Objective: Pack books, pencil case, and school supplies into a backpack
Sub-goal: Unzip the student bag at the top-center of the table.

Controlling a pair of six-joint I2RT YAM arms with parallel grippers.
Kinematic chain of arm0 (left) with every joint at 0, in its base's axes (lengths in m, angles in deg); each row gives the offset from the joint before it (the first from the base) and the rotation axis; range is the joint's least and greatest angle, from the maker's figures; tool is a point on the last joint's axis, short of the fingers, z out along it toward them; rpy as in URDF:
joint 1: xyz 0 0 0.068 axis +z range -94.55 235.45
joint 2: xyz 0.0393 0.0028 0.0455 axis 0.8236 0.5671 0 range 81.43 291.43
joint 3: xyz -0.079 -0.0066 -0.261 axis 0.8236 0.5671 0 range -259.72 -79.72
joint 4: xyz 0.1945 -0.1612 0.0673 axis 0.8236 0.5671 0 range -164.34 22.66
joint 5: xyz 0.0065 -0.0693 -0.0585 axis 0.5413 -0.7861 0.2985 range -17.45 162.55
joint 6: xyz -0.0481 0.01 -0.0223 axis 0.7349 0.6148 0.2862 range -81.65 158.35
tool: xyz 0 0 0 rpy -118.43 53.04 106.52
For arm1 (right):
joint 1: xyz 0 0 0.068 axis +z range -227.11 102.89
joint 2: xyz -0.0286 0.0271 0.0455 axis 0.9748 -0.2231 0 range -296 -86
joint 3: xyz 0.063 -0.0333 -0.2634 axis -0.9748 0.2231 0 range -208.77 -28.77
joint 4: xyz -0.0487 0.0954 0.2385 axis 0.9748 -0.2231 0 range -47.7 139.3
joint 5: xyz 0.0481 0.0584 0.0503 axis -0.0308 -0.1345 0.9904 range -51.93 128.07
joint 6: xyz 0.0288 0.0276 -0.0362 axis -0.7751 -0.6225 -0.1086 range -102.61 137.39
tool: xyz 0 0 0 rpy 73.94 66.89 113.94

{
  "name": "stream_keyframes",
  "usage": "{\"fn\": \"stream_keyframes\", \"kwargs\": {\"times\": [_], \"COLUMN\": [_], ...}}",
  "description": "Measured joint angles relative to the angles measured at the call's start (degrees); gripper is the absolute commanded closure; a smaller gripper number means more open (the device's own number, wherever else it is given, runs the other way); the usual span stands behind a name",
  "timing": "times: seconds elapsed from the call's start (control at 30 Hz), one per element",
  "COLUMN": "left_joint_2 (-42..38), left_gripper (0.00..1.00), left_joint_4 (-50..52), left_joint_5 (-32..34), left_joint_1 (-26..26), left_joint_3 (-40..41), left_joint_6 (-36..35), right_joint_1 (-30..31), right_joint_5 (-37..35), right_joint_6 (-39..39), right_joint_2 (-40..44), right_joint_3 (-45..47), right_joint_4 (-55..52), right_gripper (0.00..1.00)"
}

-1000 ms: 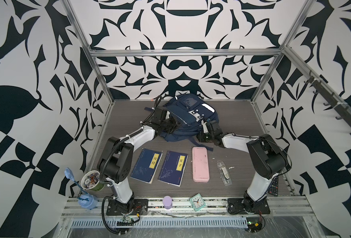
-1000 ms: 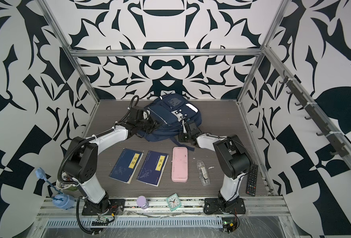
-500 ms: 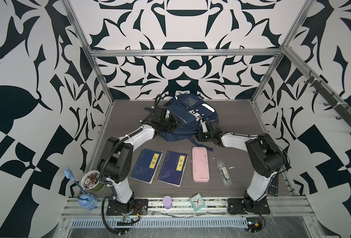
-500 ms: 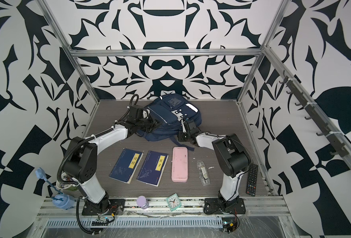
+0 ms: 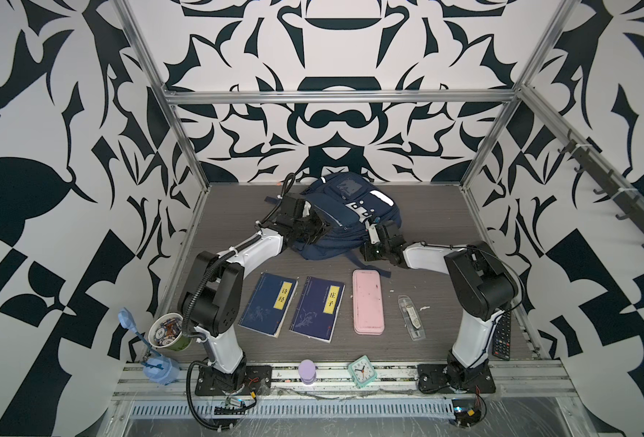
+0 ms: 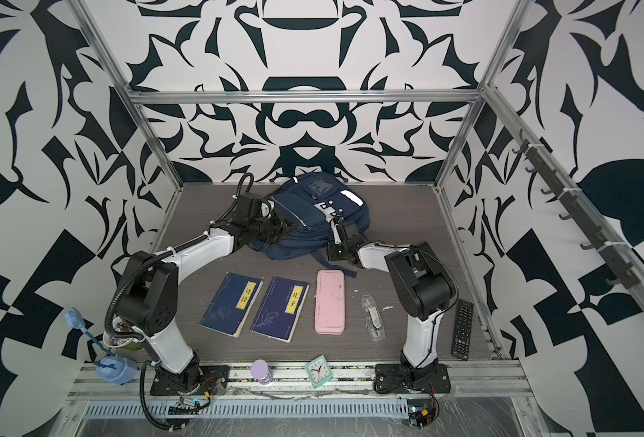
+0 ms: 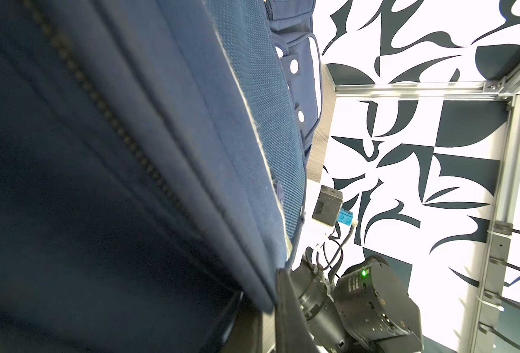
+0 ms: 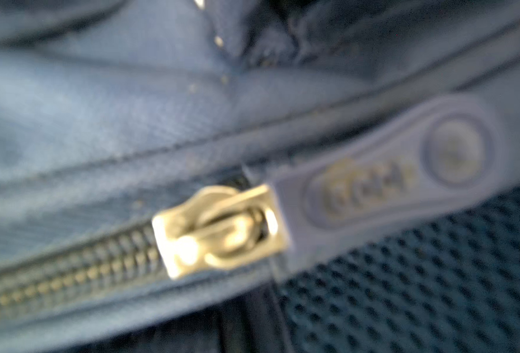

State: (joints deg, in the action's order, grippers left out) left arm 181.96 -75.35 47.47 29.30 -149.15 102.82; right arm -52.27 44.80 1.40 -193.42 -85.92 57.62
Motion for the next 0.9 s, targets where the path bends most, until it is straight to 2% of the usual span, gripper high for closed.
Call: {"fn": "stream_keyframes", "kwargs": {"times": [0.2,0.33,0.57,0.9], "left_joint_2": [0.0,0.0,0.2,2.4], "left_gripper": [1.00,1.00,1.00,1.00], "left_joint_4": [0.0,0.0,-0.1,-0.5], "left_joint_5": [-0.3,-0.8,-2.0,-2.7], "left_joint_1": [0.3,0.9,1.9,2.3], "left_joint_3": [0.0,0.0,-0.9,-4.2], "left_joint_6": [0.0,0.0,0.0,0.3], "right_joint_1": [0.1,0.1,0.3,2.6], "right_joint_5": [0.0,0.0,2.9,5.3], "right_joint_6": [0.8,0.8,0.7,0.9], "right_joint_2": [0.3,1.6,5.9,5.9], "right_joint_3": [0.4,1.0,1.0,-1.2], "right_joint_4": [0.3,-0.1,-4.3,-11.5], "right_gripper": [0.91,0.96,0.96,0.92]}}
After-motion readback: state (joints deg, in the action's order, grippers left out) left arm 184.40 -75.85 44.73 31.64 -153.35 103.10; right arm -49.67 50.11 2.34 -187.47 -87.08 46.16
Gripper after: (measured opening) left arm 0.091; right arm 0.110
